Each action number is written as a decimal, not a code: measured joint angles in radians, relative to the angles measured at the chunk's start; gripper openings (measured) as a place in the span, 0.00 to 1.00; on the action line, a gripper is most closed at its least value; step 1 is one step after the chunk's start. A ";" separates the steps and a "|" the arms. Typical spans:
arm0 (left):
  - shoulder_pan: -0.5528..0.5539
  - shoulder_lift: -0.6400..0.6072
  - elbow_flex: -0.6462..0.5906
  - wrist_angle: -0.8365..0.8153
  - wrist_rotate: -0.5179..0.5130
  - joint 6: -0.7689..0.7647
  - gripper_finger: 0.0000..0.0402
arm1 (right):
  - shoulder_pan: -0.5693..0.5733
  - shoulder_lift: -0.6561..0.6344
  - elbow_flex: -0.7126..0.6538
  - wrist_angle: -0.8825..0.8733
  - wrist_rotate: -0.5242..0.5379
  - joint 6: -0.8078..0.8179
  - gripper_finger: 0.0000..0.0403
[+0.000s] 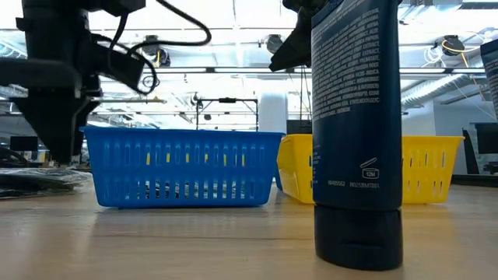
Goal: Pick & Place Travel size toiletries
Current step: Put the top left hairbrush into the bottom left blue bin
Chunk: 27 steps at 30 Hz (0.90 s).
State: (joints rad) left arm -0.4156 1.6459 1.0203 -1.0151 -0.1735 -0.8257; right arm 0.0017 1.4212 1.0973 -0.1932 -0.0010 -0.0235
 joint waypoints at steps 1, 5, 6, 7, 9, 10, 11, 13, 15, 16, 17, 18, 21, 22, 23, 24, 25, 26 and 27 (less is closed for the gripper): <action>0.000 0.007 0.000 -0.001 0.007 0.000 0.57 | 0.000 0.000 0.000 0.000 0.000 0.000 0.35; 0.000 0.020 0.000 0.008 0.028 0.000 0.57 | 0.000 0.000 0.000 0.001 0.000 0.000 0.35; 0.000 0.020 0.000 0.014 0.028 0.000 0.57 | 0.000 0.000 0.000 0.001 0.000 0.000 0.35; 0.000 0.019 0.000 0.021 0.028 0.000 0.57 | 0.000 0.000 0.000 0.001 0.000 0.000 0.35; 0.000 0.019 0.000 0.025 0.028 -0.003 0.57 | 0.000 0.000 0.000 0.001 0.000 0.000 0.35; 0.000 0.019 0.000 0.025 0.028 -0.006 0.57 | 0.000 0.000 0.000 0.001 0.000 0.000 0.35; 0.000 0.019 0.000 0.025 0.032 -0.007 0.57 | 0.000 0.000 0.000 0.001 0.000 0.000 0.35; 0.000 0.019 -0.010 0.035 0.044 -0.012 0.57 | 0.000 0.000 0.000 0.001 0.000 0.000 0.35; 0.000 0.019 -0.028 0.048 0.046 -0.022 0.57 | 0.000 0.000 0.000 0.001 0.000 0.000 0.35; 0.000 0.019 -0.038 0.052 0.049 -0.030 0.57 | 0.000 0.000 0.000 0.001 0.000 0.000 0.35; 0.000 0.019 -0.050 0.057 0.058 -0.036 0.57 | 0.000 0.000 0.000 0.001 0.000 0.000 0.35; 0.000 0.019 -0.066 0.070 0.072 -0.042 0.57 | 0.000 0.000 0.000 0.001 0.000 0.000 0.35; 0.001 0.018 -0.110 0.117 0.083 -0.041 0.57 | 0.000 0.000 0.000 0.001 0.000 0.000 0.35; 0.001 0.016 -0.123 0.126 0.080 -0.041 0.57 | 0.000 0.000 0.000 0.001 0.000 0.000 0.35; 0.001 0.016 -0.131 0.130 0.079 -0.040 0.57 | 0.000 0.000 0.000 0.001 0.000 0.000 0.35; 0.001 0.015 -0.139 0.131 0.076 -0.040 0.57 | 0.000 0.000 0.000 0.000 0.000 0.000 0.35; 0.001 0.015 -0.143 0.131 0.075 -0.040 0.57 | 0.000 0.000 0.000 0.000 0.000 0.000 0.35; 0.001 0.015 -0.146 0.131 0.073 -0.040 0.56 | 0.000 0.000 0.000 0.001 0.000 0.000 0.35; 0.001 0.015 -0.146 0.130 0.072 -0.040 0.55 | 0.000 0.000 0.000 0.000 0.000 0.000 0.35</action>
State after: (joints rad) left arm -0.4145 1.6608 0.8738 -0.8847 -0.1015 -0.8654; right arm 0.0017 1.4212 1.0973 -0.1928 -0.0010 -0.0235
